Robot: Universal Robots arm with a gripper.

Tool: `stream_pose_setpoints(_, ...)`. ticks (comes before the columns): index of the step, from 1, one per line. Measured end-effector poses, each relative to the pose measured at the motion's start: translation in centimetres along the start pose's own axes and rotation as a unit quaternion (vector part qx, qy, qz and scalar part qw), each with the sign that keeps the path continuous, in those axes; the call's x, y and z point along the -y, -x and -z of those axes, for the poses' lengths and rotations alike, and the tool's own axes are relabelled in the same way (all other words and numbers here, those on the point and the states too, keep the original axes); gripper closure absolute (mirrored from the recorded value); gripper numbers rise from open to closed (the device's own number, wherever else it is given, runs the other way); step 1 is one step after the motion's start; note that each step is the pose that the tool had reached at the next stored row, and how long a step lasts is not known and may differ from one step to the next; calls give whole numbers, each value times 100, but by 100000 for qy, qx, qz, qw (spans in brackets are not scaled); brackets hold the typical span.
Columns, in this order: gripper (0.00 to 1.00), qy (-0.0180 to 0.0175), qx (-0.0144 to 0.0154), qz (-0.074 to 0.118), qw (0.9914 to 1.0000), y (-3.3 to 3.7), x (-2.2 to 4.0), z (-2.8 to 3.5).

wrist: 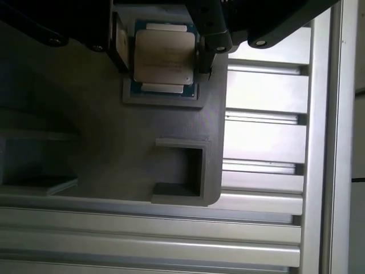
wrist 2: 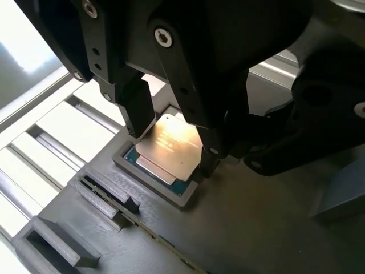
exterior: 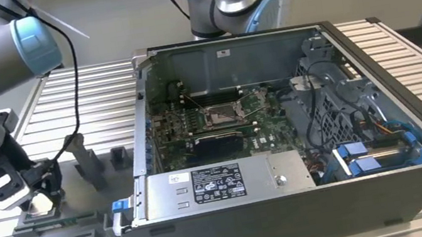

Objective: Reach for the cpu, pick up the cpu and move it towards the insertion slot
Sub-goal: 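Pick up the cpu and move it towards the insertion slot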

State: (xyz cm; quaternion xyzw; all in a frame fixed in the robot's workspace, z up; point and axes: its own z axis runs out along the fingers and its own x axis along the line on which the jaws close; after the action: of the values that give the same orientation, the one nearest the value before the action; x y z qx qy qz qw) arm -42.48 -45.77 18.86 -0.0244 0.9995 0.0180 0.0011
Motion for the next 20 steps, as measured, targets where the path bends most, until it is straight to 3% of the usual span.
stream_pose_setpoints(17,0,0,64,332,99999,0,1,-24)
stream_pose_setpoints(18,100,0,66,337,99999,0,1,-24)
stream_pose_setpoints(20,100,-2,70,339,99999,0,1,-24)
